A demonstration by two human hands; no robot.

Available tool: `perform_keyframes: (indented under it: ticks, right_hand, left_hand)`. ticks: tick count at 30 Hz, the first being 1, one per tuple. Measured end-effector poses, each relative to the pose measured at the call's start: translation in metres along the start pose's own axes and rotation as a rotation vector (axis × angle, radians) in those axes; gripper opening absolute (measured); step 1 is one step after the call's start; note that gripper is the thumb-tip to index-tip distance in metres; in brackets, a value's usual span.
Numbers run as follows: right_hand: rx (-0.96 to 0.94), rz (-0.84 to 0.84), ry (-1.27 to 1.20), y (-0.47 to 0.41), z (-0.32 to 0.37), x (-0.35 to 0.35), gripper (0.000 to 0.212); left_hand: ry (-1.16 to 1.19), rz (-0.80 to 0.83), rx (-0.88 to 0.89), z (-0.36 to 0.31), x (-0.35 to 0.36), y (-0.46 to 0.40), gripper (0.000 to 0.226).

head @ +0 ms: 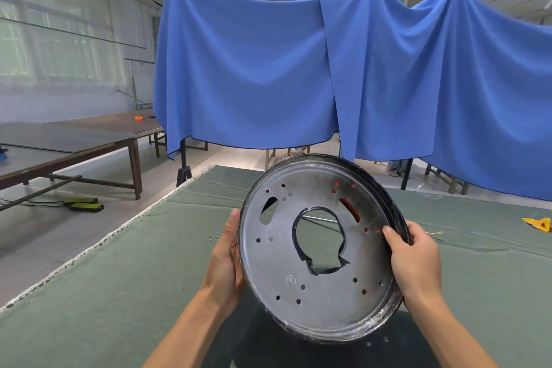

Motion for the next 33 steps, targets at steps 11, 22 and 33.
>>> perform_keyframes:
  ticks: [11, 22, 33]
  right_hand:
    - [-0.056, -0.018, 0.068, 0.001, 0.000, -0.005, 0.013]
    - [-0.043, -0.024, 0.060, -0.002, 0.008, 0.002, 0.014]
    - [-0.026, -0.014, 0.021, -0.010, 0.014, 0.005, 0.010]
  left_hand:
    - [-0.139, 0.037, 0.027, -0.006, -0.002, 0.003, 0.065]
    - [-0.430, -0.184, 0.196, -0.019, -0.003, 0.005, 0.025]
    - [-0.408, -0.300, 0.297, -0.024, 0.001, 0.006, 0.027]
Point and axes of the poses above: each hand's wrist, its own y-axis away from the middle knuckle, its own x-axis out of the palm, z = x × y, the point moved 2 cm from there along -y, towards the middle knuckle, and after that the axes turned 9 degrees about -x, right-handed, at the moved point
